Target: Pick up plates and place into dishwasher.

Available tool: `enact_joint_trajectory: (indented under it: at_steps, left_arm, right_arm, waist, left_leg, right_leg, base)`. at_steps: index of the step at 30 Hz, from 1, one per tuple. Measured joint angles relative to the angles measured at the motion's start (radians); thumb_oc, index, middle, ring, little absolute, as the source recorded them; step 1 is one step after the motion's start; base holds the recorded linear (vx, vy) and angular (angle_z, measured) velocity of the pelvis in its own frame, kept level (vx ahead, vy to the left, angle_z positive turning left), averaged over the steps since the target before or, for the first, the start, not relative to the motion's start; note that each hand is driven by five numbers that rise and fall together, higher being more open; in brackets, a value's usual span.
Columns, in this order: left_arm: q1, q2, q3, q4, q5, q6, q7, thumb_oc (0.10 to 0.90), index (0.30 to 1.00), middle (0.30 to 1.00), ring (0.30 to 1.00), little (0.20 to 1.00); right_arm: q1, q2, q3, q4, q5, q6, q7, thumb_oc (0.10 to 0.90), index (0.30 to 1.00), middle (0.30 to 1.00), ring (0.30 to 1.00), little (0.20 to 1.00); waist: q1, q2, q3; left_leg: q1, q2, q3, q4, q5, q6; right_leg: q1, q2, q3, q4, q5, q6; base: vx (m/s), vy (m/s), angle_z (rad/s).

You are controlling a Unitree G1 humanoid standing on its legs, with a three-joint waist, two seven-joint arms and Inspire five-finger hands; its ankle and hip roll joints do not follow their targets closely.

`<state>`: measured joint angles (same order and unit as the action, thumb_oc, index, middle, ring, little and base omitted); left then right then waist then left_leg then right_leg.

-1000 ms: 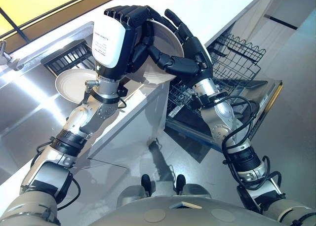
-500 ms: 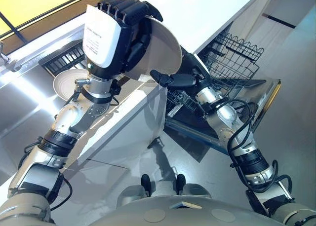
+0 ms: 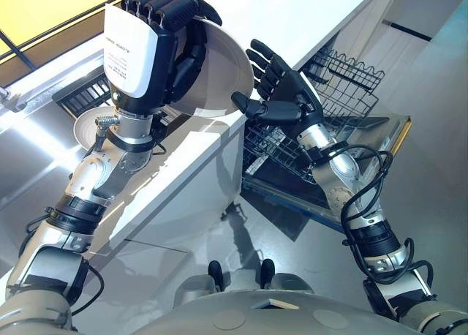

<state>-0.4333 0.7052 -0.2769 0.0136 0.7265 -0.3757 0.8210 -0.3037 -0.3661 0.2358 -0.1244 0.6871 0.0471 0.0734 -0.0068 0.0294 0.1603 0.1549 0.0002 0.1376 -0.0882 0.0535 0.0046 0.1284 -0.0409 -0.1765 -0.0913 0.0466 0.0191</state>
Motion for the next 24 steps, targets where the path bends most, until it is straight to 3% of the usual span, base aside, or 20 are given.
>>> enact_joint_trajectory:
  at_steps: [5, 24]
  left_arm:
    - [0.025, -0.031, -0.002, 0.000, 0.000, 0.000, -0.003, 0.100, 0.300, 0.300, 0.300, 0.200]
    - [0.025, -0.056, -0.042, 0.000, -0.001, 0.012, -0.010, 0.100, 0.300, 0.300, 0.300, 0.200]
  right_arm:
    - [0.014, 0.000, 0.000, 0.000, 0.001, -0.006, 0.000, 0.800, 0.900, 0.900, 0.900, 0.900]
    - [0.017, 0.014, 0.091, 0.000, 0.043, 0.008, 0.001, 0.800, 0.900, 0.900, 0.900, 0.900]
  waist:
    - [0.000, 0.018, -0.011]
    - [0.003, 0.018, -0.011]
  left_leg:
    - [0.001, 0.001, -0.004, 0.000, 0.000, 0.000]
    - [0.003, 0.000, -0.008, 0.000, 0.000, 0.000]
  right_leg:
    - [0.001, 0.001, 0.000, 0.000, 0.000, 0.000]
    - [0.005, 0.000, -0.001, 0.000, 0.001, -0.002]
  base:
    - [0.01, 0.000, 0.00]
    - [0.00, 0.000, 0.00]
